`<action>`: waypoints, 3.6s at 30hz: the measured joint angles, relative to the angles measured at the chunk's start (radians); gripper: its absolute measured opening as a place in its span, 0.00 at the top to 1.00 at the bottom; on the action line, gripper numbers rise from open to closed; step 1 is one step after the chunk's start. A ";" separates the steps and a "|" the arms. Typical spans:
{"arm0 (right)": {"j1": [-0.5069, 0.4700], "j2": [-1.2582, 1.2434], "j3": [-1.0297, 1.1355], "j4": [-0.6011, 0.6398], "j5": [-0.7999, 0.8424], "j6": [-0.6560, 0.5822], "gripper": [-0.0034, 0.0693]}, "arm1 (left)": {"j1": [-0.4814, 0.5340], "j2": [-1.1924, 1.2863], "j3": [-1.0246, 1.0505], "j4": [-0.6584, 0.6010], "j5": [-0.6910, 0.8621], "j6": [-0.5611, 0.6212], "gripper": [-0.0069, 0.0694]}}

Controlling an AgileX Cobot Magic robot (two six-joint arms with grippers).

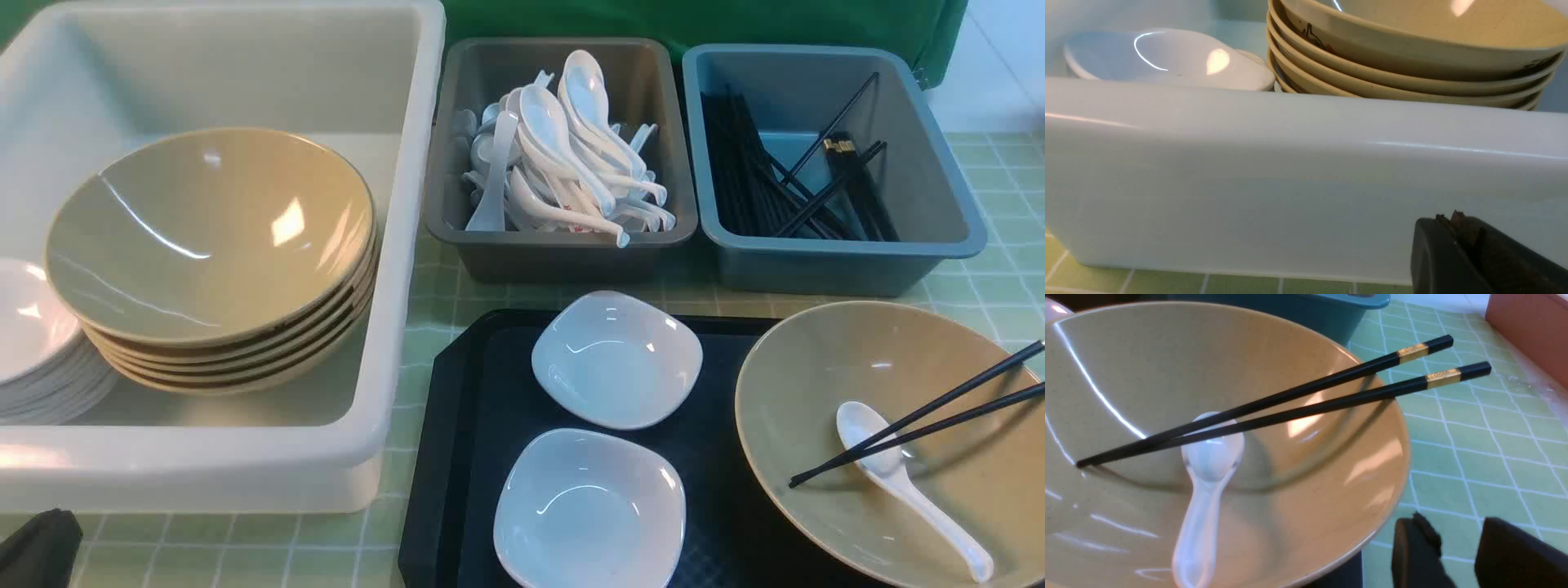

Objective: On green table put chopsticks spoon bowls plates into blue grey white boxes.
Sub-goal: 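Move the grippers toward the tableware on the black tray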

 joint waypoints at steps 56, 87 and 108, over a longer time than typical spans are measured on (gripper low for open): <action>0.000 0.000 0.013 0.000 -0.076 0.017 0.63 | 0.000 0.000 0.003 0.014 -0.176 0.007 0.91; 0.000 0.013 -0.138 0.005 -0.773 0.458 0.63 | 0.000 0.010 -0.183 -0.041 -0.775 -0.585 0.91; 0.045 0.718 -0.709 0.024 0.077 0.350 0.63 | -0.043 0.694 -0.660 0.204 0.381 -0.517 0.91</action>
